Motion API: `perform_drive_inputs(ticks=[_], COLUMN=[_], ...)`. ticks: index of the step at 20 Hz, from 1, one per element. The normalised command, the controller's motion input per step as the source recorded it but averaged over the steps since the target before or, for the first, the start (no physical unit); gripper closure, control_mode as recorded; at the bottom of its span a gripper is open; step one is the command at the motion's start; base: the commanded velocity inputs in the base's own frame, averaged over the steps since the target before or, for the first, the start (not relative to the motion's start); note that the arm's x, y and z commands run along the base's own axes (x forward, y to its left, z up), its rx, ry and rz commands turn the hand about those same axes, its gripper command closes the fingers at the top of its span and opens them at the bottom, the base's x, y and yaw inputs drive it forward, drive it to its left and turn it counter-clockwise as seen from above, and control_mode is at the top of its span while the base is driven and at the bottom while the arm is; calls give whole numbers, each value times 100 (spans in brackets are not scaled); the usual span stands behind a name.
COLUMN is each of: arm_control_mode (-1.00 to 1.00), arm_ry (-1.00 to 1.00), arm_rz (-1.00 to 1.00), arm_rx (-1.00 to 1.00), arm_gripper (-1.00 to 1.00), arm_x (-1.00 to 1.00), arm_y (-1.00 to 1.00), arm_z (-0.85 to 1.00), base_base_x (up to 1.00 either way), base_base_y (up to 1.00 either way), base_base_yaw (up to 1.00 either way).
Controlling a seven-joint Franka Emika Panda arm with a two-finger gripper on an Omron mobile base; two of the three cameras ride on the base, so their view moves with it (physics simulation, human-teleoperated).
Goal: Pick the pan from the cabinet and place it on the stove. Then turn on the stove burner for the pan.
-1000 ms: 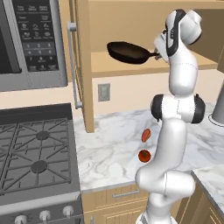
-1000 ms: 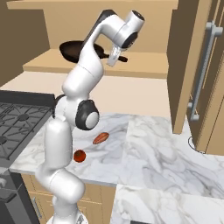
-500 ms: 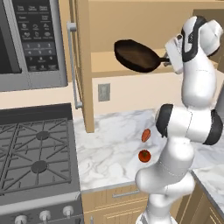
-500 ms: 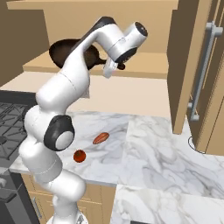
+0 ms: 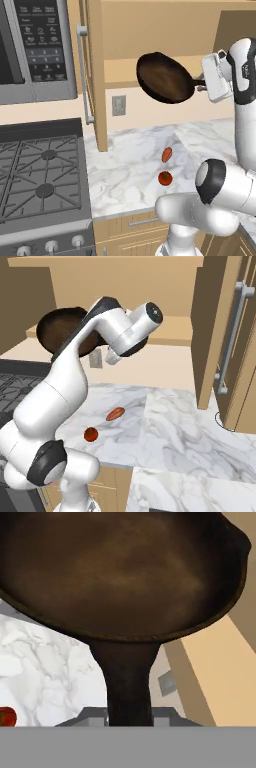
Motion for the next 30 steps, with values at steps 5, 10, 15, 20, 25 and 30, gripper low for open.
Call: perform_drive_inputs(ticks=[5, 10, 15, 20, 25, 30], arm_control_mode=[-100, -100, -100, -100, -100, -100], arm_ry=[-6, -2, 0, 0, 0, 0], arm_rz=[-1, 0, 0, 0, 0, 0], arm_rx=[0, 0, 0, 0, 0, 0], arm_gripper=[100, 100, 100, 100, 100, 100], arm_x=[-84, -78, -68, -64, -65, -61], arm_y=[5, 7, 11, 7, 2, 1], arm_z=[0, -2, -16, -20, -22, -19], base_base_x=[0, 0, 0, 0, 0, 0], base_base_y=[0, 0, 0, 0, 0, 0], base_base_yaw=[0, 0, 0, 0, 0, 0])
